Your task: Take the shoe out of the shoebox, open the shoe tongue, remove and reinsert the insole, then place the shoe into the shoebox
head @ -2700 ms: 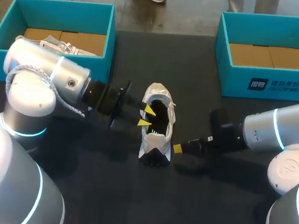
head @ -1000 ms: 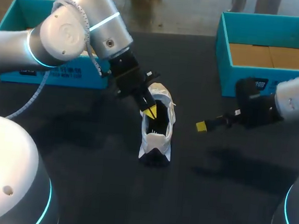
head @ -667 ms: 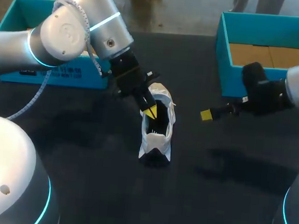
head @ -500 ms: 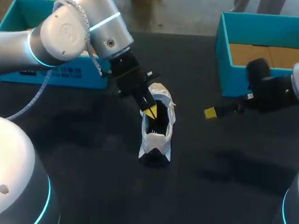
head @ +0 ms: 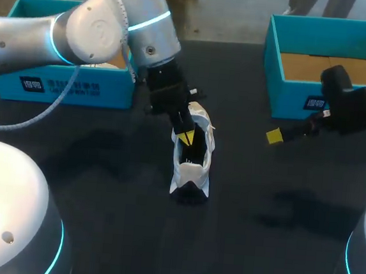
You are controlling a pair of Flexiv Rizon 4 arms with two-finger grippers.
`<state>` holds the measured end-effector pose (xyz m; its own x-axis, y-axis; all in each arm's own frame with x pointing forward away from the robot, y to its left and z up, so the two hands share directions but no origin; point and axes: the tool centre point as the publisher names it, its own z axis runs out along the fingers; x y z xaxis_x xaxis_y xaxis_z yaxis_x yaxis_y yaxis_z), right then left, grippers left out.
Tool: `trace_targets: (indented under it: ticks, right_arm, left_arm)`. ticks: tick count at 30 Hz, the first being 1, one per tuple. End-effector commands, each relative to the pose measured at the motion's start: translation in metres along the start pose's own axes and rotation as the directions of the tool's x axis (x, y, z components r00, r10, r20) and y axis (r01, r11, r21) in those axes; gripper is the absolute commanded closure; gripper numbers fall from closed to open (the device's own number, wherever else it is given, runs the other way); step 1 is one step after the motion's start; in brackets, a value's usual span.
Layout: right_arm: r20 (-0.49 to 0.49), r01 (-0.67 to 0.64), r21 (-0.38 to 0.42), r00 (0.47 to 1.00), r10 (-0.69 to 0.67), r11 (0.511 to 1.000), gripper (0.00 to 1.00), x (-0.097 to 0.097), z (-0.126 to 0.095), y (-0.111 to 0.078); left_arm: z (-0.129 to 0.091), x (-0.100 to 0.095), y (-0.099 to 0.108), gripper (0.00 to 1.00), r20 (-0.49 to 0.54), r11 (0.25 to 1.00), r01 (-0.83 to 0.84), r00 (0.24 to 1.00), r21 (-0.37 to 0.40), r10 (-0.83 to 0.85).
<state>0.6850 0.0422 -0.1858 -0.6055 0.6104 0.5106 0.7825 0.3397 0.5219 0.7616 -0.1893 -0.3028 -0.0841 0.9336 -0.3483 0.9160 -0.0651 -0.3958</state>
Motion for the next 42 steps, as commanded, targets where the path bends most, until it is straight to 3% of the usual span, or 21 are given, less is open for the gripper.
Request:
trace_targets:
  ticks: [1,4,12,27,42]
  right_arm:
    - [0.006,0.0,-0.001,1.0,0.0,1.0,0.0,0.004,-0.006,-0.005]
    - [0.005,0.002,0.009,1.0,-0.002,1.0,0.0,0.004,-0.009,-0.005]
    - [-0.009,0.012,0.04,1.0,-0.012,0.999,0.0,0.011,-0.025,-0.002]
    - [-0.051,0.023,0.078,0.999,-0.019,0.997,0.0,0.013,-0.033,-0.002]
    - [-0.046,0.015,0.072,0.999,-0.011,0.997,0.0,0.008,-0.039,0.0]
  left_arm:
    - [0.01,-0.008,0.004,1.0,-0.091,0.999,-0.031,0.995,-0.011,0.03]
    - [0.017,-0.008,0.009,1.0,-0.144,0.997,-0.052,0.989,-0.052,0.044]
    - [0.031,-0.012,0.015,1.0,-0.181,0.995,-0.071,0.982,-0.07,0.057]
    - [0.064,0.006,0.033,1.0,-0.261,0.989,-0.049,0.965,-0.14,0.011]
    - [0.078,0.016,0.047,1.0,-0.256,0.985,-0.01,0.966,-0.17,-0.035]
